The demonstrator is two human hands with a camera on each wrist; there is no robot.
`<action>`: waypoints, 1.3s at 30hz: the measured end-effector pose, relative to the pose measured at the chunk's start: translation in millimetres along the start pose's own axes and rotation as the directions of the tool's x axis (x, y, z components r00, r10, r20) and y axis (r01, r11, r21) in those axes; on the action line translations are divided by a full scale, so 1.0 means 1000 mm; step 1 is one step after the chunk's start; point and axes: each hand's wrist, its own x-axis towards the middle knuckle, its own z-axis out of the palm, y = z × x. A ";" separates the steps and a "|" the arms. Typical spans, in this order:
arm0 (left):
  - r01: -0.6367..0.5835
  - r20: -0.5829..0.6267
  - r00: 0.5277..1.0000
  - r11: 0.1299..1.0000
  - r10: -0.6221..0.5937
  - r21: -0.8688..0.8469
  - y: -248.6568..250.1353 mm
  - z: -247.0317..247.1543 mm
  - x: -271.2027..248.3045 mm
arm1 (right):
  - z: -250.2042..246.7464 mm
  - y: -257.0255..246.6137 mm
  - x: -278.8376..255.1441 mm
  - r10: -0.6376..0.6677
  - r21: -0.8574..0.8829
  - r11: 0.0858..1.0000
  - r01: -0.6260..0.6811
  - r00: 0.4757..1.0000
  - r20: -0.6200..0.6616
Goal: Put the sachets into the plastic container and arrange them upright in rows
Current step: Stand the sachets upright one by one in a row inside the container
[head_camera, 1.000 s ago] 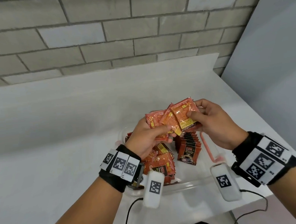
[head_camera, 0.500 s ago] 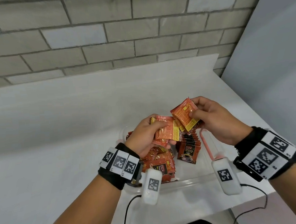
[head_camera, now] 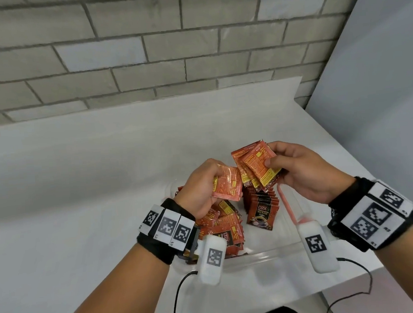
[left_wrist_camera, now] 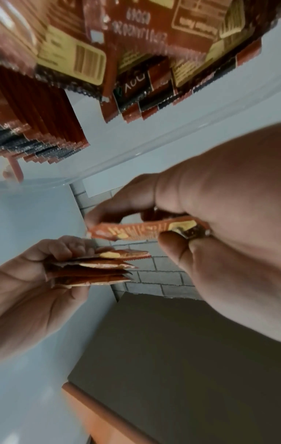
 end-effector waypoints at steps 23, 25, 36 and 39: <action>-0.094 0.160 0.981 0.992 0.107 -0.087 -0.006 0.033 0.004 | 0.035 0.008 -0.006 -0.086 -0.022 0.996 0.085 0.996 -0.038; -0.092 0.086 0.991 0.985 0.105 -0.145 -0.007 0.035 0.006 | 0.033 0.009 -0.005 -0.192 -0.433 0.892 0.131 0.976 -0.099; 0.037 0.198 0.980 0.943 0.031 -0.331 -0.009 0.030 0.007 | 0.032 0.004 -0.011 -0.365 -0.878 0.163 0.449 0.855 0.370; 0.054 0.208 0.978 0.946 0.014 -0.321 -0.010 0.027 0.009 | 0.032 -0.001 -0.007 -0.356 -0.889 0.141 0.436 0.860 0.365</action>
